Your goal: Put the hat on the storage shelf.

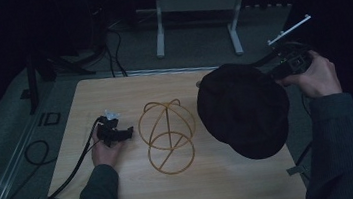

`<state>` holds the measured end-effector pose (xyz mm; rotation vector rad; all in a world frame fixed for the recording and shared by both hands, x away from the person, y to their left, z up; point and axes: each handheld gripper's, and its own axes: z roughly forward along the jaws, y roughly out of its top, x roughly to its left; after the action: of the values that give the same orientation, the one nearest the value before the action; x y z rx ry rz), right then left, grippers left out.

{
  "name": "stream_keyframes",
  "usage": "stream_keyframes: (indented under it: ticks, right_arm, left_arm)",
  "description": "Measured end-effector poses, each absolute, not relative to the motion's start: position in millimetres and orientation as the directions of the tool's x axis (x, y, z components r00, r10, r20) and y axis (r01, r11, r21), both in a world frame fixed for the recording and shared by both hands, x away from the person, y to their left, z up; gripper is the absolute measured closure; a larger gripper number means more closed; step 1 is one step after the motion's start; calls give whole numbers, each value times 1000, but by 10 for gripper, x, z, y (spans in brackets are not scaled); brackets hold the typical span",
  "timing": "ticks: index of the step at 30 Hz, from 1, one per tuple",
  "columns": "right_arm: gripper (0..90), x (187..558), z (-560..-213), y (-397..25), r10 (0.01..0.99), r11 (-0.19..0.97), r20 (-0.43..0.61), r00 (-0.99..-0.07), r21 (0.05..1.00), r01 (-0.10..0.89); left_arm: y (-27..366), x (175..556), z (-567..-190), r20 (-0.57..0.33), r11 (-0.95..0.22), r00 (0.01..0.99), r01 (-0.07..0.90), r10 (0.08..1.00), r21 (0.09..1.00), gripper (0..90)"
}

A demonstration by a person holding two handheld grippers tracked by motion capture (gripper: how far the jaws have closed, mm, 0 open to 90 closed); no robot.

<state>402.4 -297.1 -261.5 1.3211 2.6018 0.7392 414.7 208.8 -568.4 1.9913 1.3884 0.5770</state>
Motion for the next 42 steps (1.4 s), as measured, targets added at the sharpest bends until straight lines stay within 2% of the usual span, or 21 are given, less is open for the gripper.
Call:
stream_keyframes:
  ticks: [42]
  right_arm:
    - [803,3959,-2268,-2692,679,546,160,-717,542,638]
  left_arm:
    - [2087,4146,-5684,-5,-239,346,660,938,712,158]
